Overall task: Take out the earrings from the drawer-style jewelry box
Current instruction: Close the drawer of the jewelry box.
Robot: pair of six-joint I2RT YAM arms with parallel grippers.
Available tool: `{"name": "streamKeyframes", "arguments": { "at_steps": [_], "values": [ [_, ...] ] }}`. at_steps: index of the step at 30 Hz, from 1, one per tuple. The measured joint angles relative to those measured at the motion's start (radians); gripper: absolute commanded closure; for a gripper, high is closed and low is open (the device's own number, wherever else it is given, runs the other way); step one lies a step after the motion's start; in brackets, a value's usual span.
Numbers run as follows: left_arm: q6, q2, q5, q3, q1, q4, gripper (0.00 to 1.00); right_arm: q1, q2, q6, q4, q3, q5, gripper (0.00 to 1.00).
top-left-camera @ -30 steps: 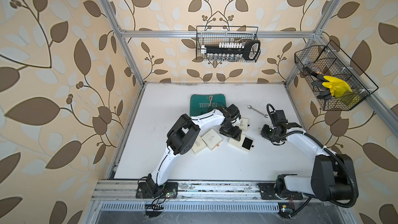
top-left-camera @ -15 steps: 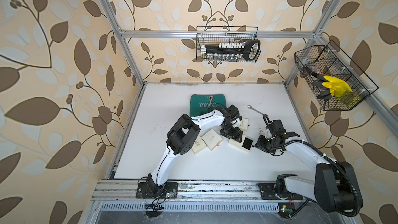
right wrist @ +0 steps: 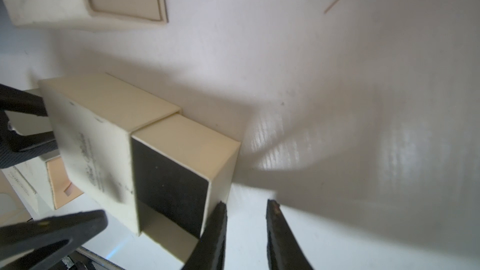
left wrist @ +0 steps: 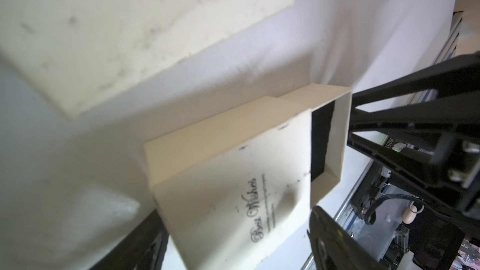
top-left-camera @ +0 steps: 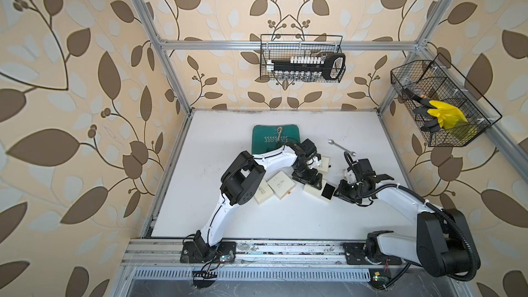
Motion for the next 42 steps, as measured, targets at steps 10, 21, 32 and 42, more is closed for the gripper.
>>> {"name": "streamKeyframes", "arguments": {
  "at_steps": [10, 21, 32, 42],
  "values": [
    [0.0, 0.0, 0.0, 0.0, 0.0, 0.0, 0.13, 0.001, 0.0, 0.0, 0.0, 0.0, 0.0, 0.71],
    [0.0, 0.0, -0.002, 0.0, 0.0, 0.0, 0.12, 0.041, 0.0, -0.008, 0.002, 0.0, 0.0, 0.71],
    [0.003, -0.004, -0.004, 0.0, 0.0, 0.0, 0.08, 0.117, 0.029, -0.008, 0.044, 0.028, -0.006, 0.71],
    [0.022, -0.023, -0.024, -0.02, -0.002, 0.003, 0.01, 0.16, 0.137, 0.009, 0.108, 0.116, -0.002, 0.72]
  ]
}}
